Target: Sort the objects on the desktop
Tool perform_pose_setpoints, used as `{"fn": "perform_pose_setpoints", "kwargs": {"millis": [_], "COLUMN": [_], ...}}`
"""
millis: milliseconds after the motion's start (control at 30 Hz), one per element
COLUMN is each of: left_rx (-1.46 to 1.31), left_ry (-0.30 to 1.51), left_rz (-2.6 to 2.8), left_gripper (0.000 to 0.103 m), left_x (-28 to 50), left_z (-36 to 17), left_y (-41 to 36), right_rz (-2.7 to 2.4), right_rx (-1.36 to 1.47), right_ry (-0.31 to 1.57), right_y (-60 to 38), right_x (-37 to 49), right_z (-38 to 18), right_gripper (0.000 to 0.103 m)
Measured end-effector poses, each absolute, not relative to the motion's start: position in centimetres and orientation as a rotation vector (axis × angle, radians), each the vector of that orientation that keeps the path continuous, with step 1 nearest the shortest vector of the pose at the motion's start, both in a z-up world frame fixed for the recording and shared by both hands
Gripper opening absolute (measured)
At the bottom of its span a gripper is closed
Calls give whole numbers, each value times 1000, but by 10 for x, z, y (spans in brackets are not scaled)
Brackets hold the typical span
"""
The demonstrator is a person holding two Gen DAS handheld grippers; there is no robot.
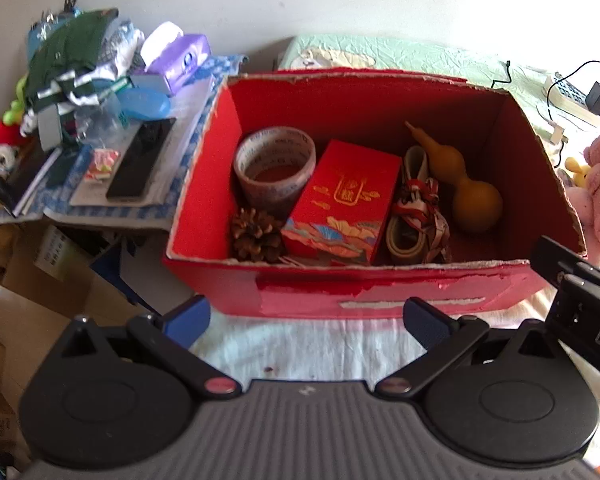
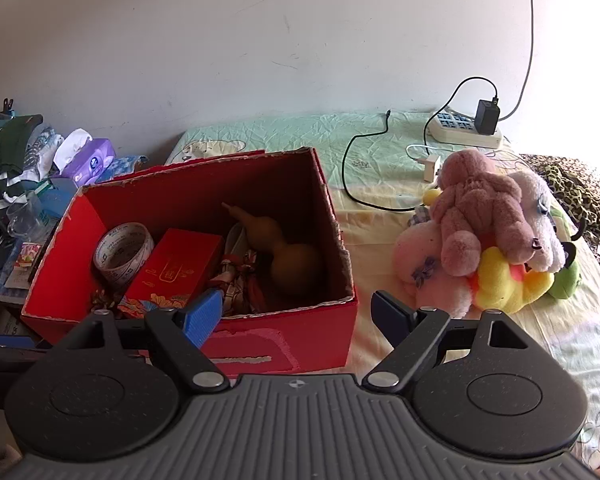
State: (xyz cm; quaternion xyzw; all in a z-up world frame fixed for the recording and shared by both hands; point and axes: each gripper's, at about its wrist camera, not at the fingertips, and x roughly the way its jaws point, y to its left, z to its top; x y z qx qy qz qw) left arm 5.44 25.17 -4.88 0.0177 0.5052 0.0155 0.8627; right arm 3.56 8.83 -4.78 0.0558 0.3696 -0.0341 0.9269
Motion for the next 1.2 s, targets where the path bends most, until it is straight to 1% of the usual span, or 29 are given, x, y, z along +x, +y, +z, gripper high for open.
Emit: {"fn": "perform_pose_setpoints", "kwargs": {"millis": [133, 633, 1200], "left_rx": [10, 40, 58], "left_ry": [1067, 1111, 1110], "left_rz": [43, 44, 69], "left_gripper": [103, 103, 102], "left_x": [54, 49, 45], "left_z": [-51, -65, -75], "left_y": [258, 257, 253], "right_rz": [-56, -20, -38], "right_rx": [109, 90, 77], "right_ry": [759, 822, 849], "right_y": [91, 97, 95], "right_x": [36, 37, 36], "right_z": [-47, -59, -69], "right_gripper": [84, 84, 84]}}
